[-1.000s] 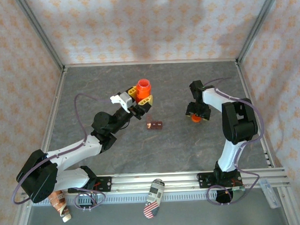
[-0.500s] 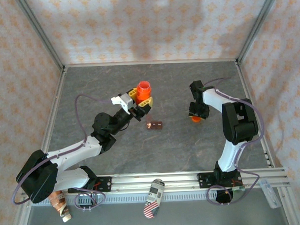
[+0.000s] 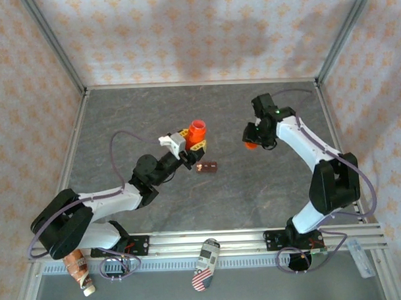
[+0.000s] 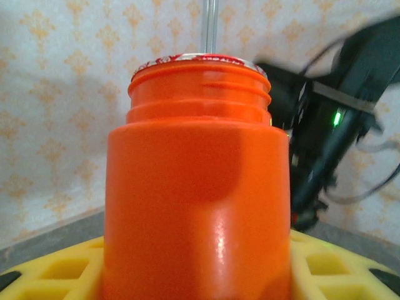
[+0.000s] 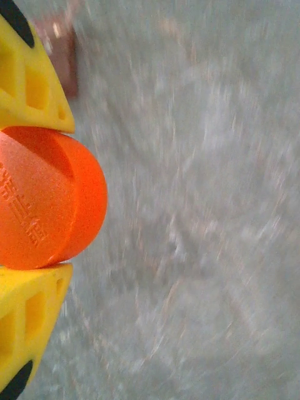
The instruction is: Sort the pills into containers
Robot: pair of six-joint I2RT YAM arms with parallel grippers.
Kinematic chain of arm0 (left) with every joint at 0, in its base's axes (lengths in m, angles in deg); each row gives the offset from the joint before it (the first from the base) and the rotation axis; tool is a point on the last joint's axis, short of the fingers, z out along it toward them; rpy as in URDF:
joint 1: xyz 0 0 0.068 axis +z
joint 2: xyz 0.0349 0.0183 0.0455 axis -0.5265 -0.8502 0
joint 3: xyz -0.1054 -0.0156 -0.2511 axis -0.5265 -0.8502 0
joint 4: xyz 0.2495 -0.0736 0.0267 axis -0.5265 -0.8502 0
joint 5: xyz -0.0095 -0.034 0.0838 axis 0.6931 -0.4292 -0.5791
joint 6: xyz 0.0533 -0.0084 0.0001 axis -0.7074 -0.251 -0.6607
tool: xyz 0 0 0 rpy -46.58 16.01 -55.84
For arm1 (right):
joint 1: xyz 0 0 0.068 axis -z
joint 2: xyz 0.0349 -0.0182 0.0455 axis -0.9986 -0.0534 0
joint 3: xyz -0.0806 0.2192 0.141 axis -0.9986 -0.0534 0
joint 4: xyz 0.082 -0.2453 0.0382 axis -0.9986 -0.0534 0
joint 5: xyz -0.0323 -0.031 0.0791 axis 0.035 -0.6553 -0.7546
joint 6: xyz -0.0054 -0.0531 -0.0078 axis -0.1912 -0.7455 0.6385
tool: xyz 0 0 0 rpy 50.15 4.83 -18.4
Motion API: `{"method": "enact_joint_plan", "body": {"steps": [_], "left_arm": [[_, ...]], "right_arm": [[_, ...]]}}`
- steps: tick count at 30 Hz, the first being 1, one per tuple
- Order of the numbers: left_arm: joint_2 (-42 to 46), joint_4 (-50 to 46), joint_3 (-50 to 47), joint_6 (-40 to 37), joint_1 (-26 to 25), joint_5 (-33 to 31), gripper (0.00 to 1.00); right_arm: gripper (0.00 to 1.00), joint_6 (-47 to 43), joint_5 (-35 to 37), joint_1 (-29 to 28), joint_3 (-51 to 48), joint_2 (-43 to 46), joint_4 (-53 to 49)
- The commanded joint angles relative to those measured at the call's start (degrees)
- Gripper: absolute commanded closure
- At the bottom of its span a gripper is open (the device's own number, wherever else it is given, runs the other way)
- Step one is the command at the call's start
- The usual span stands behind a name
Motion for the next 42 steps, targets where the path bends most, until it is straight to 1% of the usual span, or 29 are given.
{"method": "enact_joint_plan", "body": {"steps": [1,7,11,19,23,27,37,42], "left_arm": [[-0.83,5.62,-0.49,-2.40,-0.95,-1.41,1.00],[-3.92,6.65,-0.51,-5.96,-1.43,-0.58,1.00],[-5.98,7.00,-0.17,-8.89,-1.58,0.18,1.00],[-10.21,7.27,2.44,-12.36,-1.77,3.27,1.00],[-12.08,7.25,3.57,-13.12,-2.12,4.45,1.00],[-13.08,7.23,4.21,-13.65,-2.40,5.47,1.00],[-14.27,6.97,5.18,-14.03,-2.57,6.81,1.00],[-14.76,6.88,5.53,-13.96,-2.59,7.21,1.00]], "right_arm": [[0.61,-1.33,-1.53,-3.20,8.16,2.46,-6.99],[0.61,-3.97,-3.17,-7.67,21.99,1.20,-14.21],[0.61,-5.98,-6.67,-8.37,27.23,0.88,-17.25],[0.60,-14.38,-13.13,-8.35,32.07,0.50,-24.27],[0.60,-16.72,-15.02,-8.35,32.82,0.32,-25.55],[0.60,-18.89,-18.43,-8.44,32.67,0.07,-26.14],[0.60,-22.54,-19.82,-9.95,34.01,-2.30,-28.98],[0.61,-22.91,-19.82,-10.68,33.49,-2.36,-28.93]]}}
